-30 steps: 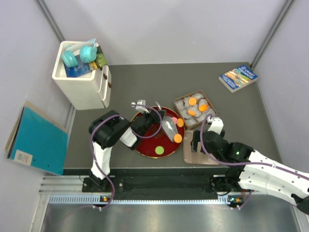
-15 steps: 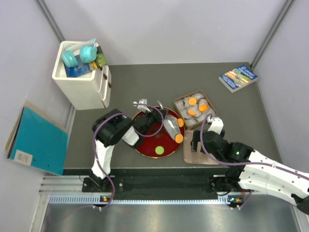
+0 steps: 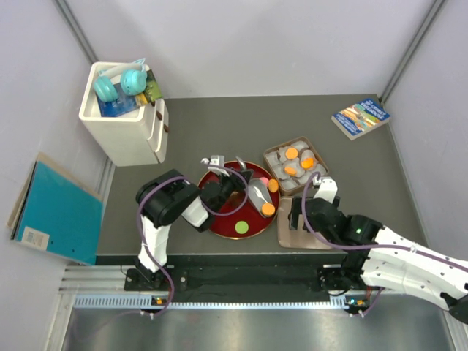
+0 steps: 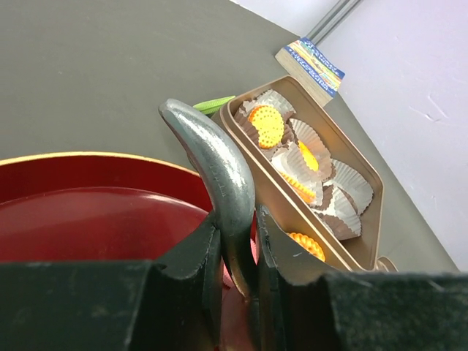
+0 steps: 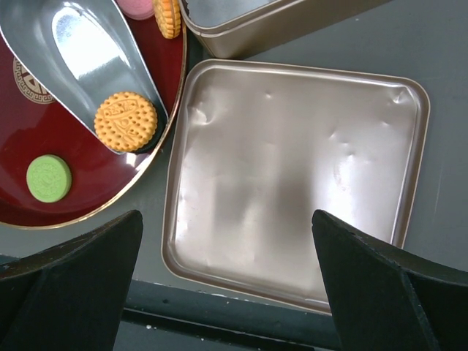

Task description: Pack the cookies

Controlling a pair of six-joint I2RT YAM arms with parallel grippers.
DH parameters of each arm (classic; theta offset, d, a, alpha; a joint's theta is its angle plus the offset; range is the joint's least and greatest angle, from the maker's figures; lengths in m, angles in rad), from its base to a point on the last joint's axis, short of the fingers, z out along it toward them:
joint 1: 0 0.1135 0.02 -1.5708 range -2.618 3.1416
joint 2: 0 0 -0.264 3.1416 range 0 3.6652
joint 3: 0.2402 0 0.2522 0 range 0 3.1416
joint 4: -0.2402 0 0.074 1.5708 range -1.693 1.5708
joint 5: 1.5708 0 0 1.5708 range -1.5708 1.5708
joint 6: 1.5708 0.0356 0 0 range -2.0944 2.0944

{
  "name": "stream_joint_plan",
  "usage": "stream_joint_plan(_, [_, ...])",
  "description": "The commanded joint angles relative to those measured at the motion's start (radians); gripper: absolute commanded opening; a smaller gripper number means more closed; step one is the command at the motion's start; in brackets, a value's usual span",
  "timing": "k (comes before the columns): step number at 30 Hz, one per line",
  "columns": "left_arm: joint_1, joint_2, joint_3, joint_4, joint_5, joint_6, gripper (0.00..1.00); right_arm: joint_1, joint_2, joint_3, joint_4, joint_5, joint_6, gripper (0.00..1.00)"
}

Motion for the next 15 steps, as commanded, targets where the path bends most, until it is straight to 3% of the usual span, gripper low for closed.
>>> stream_joint_plan(1, [-0.011, 0.005, -0.056, 0.18, -0.012, 0.086, 0.0, 0.0, 0.011, 0.03, 0.027, 0.019, -0.003, 0.99])
stream_joint_plan(8, [0.055, -0.09, -0.094, 0.18, -0.051, -0.034, 0.0, 0.0, -0.014, 0.041, 0.007, 0.028, -0.001, 0.99])
stream_joint_plan(15, [0.19, -0.187, -0.128, 0.18, -0.008, -0.147, 0.0, 0.0, -0.032, 0.05, 0.004, 0.03, -0.006, 0.99])
